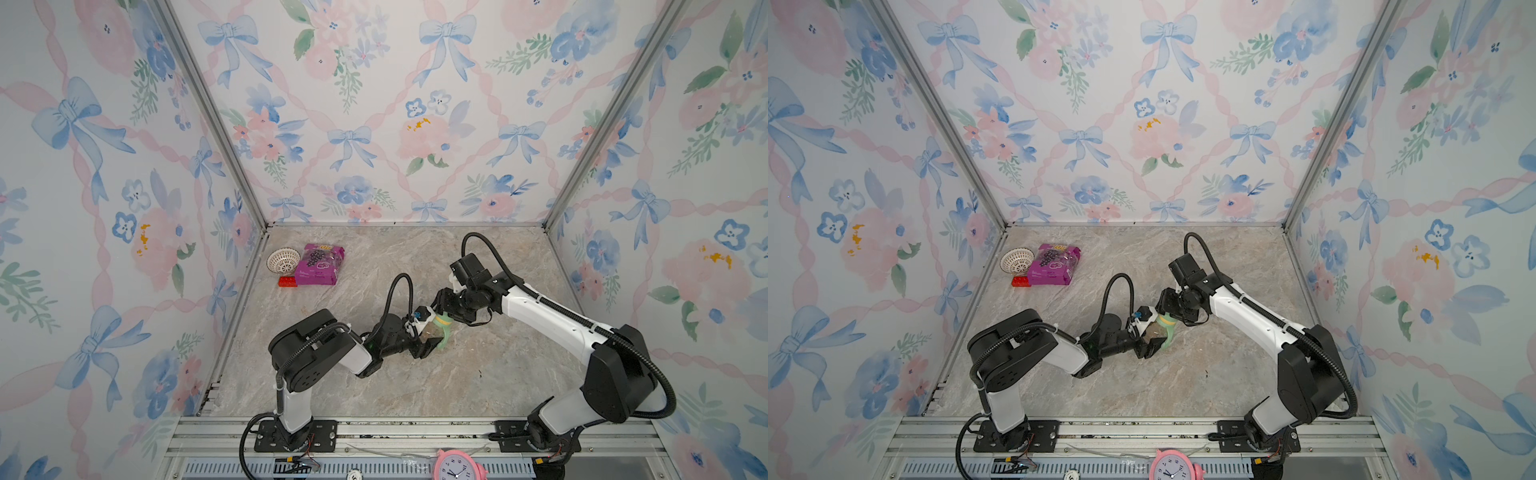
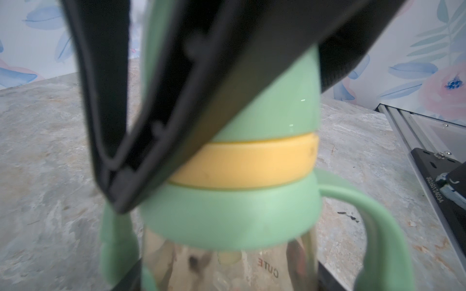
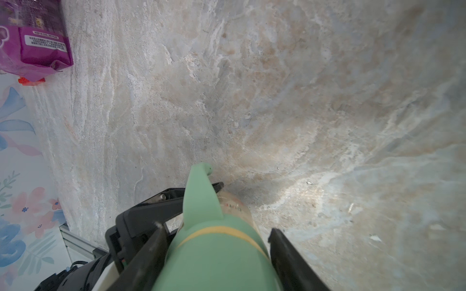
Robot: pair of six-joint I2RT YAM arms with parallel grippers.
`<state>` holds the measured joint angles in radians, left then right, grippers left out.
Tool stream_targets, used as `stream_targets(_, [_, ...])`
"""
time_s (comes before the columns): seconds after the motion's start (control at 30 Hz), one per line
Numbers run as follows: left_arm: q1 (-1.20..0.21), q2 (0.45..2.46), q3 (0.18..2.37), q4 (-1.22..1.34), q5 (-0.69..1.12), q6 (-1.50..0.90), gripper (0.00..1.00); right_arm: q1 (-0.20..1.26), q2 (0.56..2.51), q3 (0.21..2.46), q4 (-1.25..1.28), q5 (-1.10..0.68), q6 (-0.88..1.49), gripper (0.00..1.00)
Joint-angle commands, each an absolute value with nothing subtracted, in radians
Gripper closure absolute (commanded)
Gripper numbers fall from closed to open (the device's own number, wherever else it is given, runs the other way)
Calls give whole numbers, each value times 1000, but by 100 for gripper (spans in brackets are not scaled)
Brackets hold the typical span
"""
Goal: Assemble the baby bottles
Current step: Close the lid on the baby bottle.
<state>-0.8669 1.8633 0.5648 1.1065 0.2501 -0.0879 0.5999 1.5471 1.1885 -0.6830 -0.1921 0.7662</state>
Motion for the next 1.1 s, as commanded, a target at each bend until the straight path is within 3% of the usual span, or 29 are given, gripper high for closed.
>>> stream_targets(0.0, [-873, 1890, 627, 1139, 187, -151, 23, 751, 1590, 1191, -838, -292, 696, 54])
stream_targets(0.17, [-875, 1909, 616, 1139, 194, -167, 16, 770, 1601, 1207, -859, -229, 695, 58])
stream_targets(0.2, [-876, 1912, 614, 1139, 193, -172, 8, 775, 1605, 1213, -865, -223, 693, 58])
stream_targets(0.27, [-876, 1913, 608, 1140, 196, -173, 2, 785, 1613, 1225, -886, -197, 686, 58])
stream_targets(0.93, [-879, 1658, 351, 1064, 187, -177, 2, 933, 1694, 1199, -913, 17, 766, 53])
stream_targets(1.07, [-879, 1642, 340, 1015, 198, -177, 7, 981, 1732, 1250, -958, 76, 776, 53])
